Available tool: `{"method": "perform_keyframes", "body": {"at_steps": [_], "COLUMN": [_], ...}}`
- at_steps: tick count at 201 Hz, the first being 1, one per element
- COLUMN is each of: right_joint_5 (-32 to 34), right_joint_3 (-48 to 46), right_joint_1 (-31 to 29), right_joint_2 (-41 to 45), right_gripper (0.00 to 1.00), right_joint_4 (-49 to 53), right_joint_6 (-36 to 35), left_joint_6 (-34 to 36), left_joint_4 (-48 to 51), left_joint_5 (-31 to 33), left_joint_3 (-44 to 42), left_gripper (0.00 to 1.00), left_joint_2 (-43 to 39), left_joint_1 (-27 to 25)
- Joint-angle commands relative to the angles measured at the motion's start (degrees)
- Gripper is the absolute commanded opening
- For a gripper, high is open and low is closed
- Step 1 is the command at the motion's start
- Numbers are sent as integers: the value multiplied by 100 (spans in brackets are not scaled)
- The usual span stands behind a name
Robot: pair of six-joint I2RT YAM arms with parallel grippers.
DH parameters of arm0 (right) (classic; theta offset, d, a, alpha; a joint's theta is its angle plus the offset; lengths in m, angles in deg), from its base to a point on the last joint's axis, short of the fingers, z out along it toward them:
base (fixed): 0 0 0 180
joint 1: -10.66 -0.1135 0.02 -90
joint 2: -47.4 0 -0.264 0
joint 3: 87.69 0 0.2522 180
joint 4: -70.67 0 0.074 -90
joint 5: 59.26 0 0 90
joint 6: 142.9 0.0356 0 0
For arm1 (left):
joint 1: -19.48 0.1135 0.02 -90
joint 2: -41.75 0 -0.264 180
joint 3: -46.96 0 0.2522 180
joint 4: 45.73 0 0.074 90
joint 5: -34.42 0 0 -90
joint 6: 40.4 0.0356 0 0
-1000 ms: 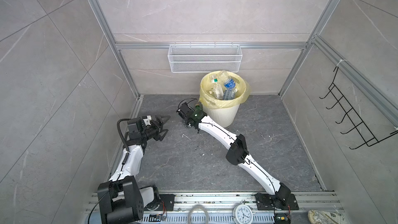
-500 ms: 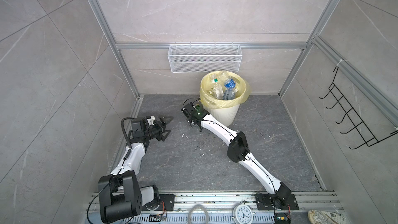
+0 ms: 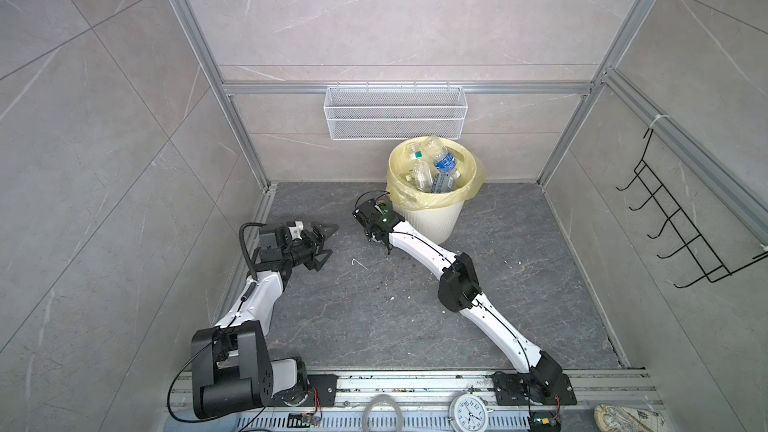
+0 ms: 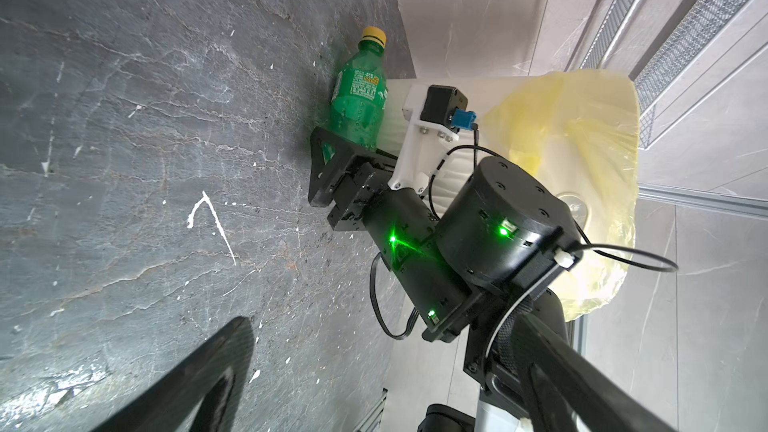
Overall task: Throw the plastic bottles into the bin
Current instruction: 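Close the right gripper around the green bottle's body, then lift the green bottle upright and carry it over the bin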
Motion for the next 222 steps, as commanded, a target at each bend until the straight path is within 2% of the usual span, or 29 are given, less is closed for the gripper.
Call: {"method": "perform_keyframes", "body": {"at_steps": [1,48,67,104,168,222], "right_joint_5": [66,-85,-123,-104,-225,323], "right_joint_3": [21,94,97,129,493,374], "right_joint_1": [122,97,-9,-388,-602,-700], "right_joint_2": [-134,-28,155,707,1841,3070], "right_gripper": [72,55,51,51,50,50], "right_joint_4": [26,12,6,-50,426,534], "right_joint_6": [146,82,-46,-522,-642,-1240], "left_joint_6": [182,211,244,259,34,506], "left_joint_4": [-204,-207,-138,40,234,703], "left_joint_5": [-50,-70,-52,17,165,814], "left_joint_3": [256,247,272,399,1126,2019], "left_gripper": [100,100,100,100,100,100], "left_joint_2": [51,-11,-133,-528,-1255,-1344], "left_joint_1": [-21,-22,-38,-91,-208,-1145]}}
